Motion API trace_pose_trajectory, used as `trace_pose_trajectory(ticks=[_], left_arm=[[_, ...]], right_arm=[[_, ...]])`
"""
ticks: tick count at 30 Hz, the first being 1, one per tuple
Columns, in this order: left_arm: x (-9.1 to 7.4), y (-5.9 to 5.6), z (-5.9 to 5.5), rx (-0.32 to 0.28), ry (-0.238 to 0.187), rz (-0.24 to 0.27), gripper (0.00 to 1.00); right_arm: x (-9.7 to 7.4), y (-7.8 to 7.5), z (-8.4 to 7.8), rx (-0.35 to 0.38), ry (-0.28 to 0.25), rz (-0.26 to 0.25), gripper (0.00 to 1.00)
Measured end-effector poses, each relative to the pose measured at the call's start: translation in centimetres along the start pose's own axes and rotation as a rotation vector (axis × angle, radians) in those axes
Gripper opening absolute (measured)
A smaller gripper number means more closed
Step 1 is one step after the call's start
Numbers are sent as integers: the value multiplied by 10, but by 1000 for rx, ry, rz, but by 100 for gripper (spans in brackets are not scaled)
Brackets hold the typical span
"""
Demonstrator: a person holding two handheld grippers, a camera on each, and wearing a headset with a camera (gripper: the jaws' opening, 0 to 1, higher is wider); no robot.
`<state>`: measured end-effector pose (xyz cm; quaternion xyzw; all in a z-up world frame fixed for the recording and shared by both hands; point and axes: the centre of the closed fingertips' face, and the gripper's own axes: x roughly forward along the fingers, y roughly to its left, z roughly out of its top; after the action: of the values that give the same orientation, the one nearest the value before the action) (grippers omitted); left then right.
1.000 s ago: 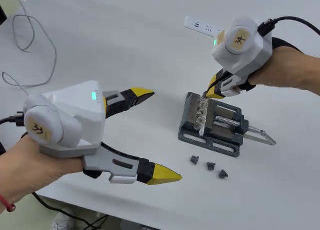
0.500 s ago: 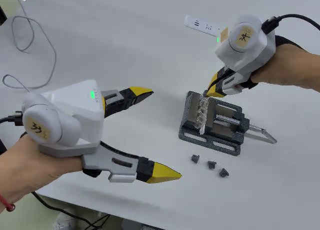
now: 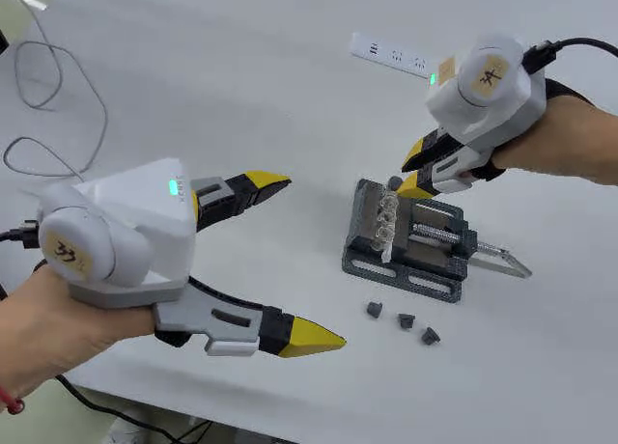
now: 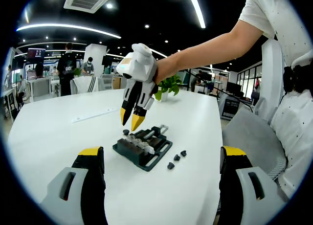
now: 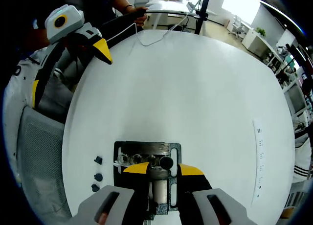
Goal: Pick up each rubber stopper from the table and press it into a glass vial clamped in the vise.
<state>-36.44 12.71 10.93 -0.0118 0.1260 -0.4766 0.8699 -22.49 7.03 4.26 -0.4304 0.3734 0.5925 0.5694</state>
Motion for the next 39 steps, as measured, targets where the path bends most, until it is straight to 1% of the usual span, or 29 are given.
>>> trace_pose_trajectory(ticks=[2, 6, 7, 10, 11, 13, 15, 19, 22, 30, 32, 37, 39], left_arm=[[0, 0, 0, 3, 3, -2, 98], [0, 0, 1, 6, 7, -4, 98], [0, 0, 1, 7, 9, -5, 98], [0, -1, 1, 11, 15, -7, 98], [0, -1, 2, 13, 17, -9, 98], [-1, -1, 2, 15, 22, -10, 98], [-1, -2, 3, 18, 26, -11, 98], [-3, -2, 5, 27, 33, -16, 99], [-4, -3, 5, 33, 44, -19, 99], [-6, -6, 5, 48, 70, -28, 99], [-6, -8, 5, 55, 81, -33, 99], [-5, -11, 4, 63, 94, -44, 99], [-5, -12, 3, 64, 101, -47, 99]], right_arm=[[-7, 3, 2, 20, -29, -11, 20], [-18, 2, 4, 62, -94, -33, 24], [-21, 2, 3, 67, -99, -38, 26], [-29, 2, 5, 97, -151, -56, 30], [-33, 4, 5, 111, -175, -61, 31], [-39, 6, 5, 135, -200, -69, 34], [-45, 7, 5, 143, -230, -79, 37], [-58, 14, 3, 177, -284, -98, 41], [-64, 20, -1, 199, -311, -108, 46], [-73, 38, -19, 246, -357, -138, 53], [-73, 46, -25, 256, -362, -142, 56], [-76, 66, -39, 285, -377, -147, 58], [-76, 73, -47, 301, -376, -153, 57]])
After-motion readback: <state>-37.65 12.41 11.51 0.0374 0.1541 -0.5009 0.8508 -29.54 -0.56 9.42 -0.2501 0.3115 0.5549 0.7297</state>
